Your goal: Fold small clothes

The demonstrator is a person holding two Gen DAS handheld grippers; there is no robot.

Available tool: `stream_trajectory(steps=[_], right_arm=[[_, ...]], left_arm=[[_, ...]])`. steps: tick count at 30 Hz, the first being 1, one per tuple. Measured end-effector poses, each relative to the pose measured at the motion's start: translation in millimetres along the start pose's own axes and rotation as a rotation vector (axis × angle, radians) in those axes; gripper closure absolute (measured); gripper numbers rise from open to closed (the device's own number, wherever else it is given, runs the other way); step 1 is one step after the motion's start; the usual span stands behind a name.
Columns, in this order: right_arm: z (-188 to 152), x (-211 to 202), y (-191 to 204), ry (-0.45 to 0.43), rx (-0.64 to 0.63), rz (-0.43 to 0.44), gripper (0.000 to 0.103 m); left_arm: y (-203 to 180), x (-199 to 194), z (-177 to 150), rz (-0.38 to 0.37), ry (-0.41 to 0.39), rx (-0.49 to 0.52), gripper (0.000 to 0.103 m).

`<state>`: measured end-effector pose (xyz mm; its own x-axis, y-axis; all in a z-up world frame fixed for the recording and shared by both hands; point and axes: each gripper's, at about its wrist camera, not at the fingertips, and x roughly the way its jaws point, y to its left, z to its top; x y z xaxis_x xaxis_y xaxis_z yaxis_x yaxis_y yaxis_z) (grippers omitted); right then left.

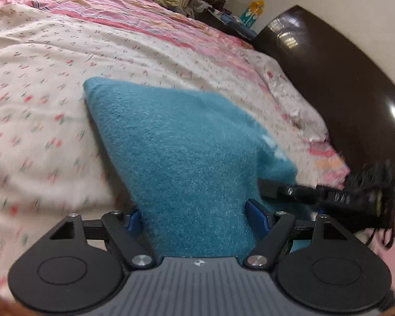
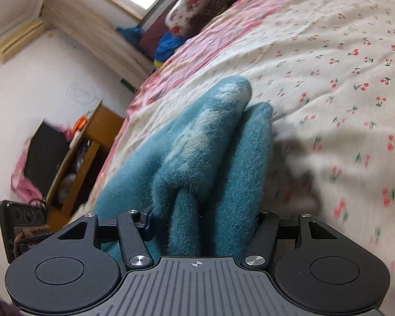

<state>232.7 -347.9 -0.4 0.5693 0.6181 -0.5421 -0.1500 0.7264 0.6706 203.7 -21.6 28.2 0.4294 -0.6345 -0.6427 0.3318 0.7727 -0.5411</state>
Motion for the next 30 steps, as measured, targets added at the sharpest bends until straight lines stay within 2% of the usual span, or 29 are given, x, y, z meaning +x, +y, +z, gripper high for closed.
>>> stream_trajectory(steps=[3, 4, 6, 10, 14, 16, 18, 21, 23, 25, 30], right_arm=[[-16, 5, 6, 0.030, -0.043, -0.083, 0.042], [-21, 11, 4, 0.051, -0.049, -0.137, 0.035], [-25, 10, 4, 0.038, -0.022, -0.163, 0.034], [-30, -20, 20, -0.077, -0.055, -0.254, 0.033], [-26, -49, 44, -0.234, -0.132, -0.270, 0.032], [-11, -42, 56, -0.248, -0.188, -0.295, 0.031], [5, -20, 57, -0.211, -0.203, -0.316, 0.036], [25, 13, 52, -0.157, -0.162, -0.330, 0.061], [29, 29, 49, -0.134, -0.164, -0.382, 0.073], [23, 35, 39, -0.123, -0.168, -0.422, 0.074], [-2, 18, 10, -0.168, -0.081, -0.398, 0.074]], left_arm=[[7, 14, -20, 0.064, 0.057, 0.010, 0.023], [9, 17, -24, 0.077, 0.053, 0.009, 0.023], [10, 9, -25, 0.064, 0.030, -0.023, 0.024], [3, -18, -21, 0.096, -0.025, 0.024, 0.025], [-5, -42, -13, 0.122, -0.131, 0.070, 0.025], [-8, -40, -6, 0.160, -0.161, 0.083, 0.025], [-11, -32, -2, 0.206, -0.188, 0.106, 0.025], [-15, -17, -1, 0.240, -0.192, 0.132, 0.025], [-16, -7, -2, 0.251, -0.186, 0.152, 0.025], [-17, 2, -5, 0.245, -0.178, 0.156, 0.023], [-37, 9, -12, 0.277, -0.197, 0.241, 0.020]])
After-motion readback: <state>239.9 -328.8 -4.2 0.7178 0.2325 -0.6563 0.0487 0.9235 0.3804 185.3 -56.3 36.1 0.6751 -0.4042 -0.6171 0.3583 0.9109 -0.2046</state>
